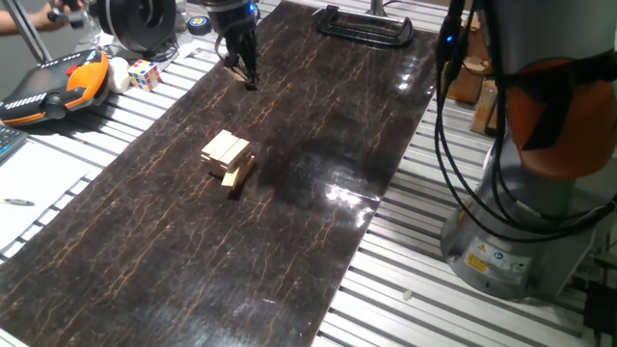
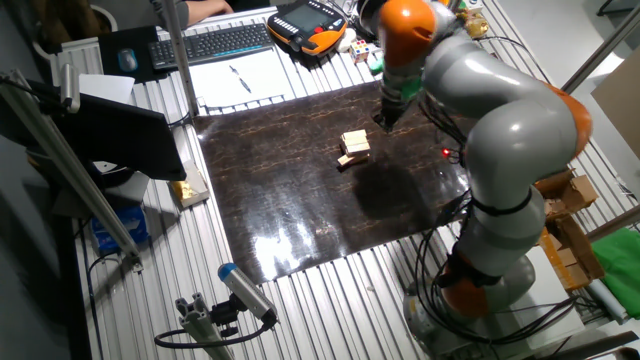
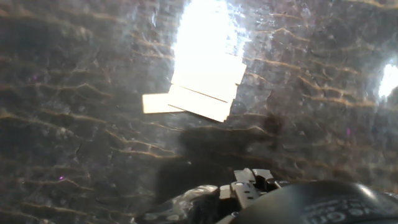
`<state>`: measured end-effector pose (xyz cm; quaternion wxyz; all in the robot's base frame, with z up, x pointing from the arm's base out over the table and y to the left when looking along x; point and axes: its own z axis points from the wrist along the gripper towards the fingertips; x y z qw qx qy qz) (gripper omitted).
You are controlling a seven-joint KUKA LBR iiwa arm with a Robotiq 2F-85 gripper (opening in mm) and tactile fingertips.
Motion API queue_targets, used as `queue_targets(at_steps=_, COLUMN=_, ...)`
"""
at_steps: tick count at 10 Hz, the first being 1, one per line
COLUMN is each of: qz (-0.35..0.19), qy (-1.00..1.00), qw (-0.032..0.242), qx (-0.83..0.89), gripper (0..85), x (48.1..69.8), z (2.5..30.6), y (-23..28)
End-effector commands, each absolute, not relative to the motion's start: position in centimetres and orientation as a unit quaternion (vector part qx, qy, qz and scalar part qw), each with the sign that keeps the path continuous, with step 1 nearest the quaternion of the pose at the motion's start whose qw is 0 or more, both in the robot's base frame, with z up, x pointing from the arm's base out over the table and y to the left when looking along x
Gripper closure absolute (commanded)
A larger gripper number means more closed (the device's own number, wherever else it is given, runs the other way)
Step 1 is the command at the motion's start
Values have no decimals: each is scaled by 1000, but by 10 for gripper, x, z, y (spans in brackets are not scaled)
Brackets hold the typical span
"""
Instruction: Play Jenga
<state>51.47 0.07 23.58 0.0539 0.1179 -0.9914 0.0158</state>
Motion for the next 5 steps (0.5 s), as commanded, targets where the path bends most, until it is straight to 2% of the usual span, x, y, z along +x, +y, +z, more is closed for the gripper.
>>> queue_targets(at_steps=1, qz=14, qy=-997, qw=58, qx=44, gripper=843, x=515, z=236, y=0)
queue_targets(at_steps=3, qz=14, qy=-997, qw=71, qx=11, gripper=843, x=515, z=236, y=0)
queue_targets(at_steps=5, qz=11, qy=-995, qw=104, qx=3, gripper=843, x=515, z=236, y=0)
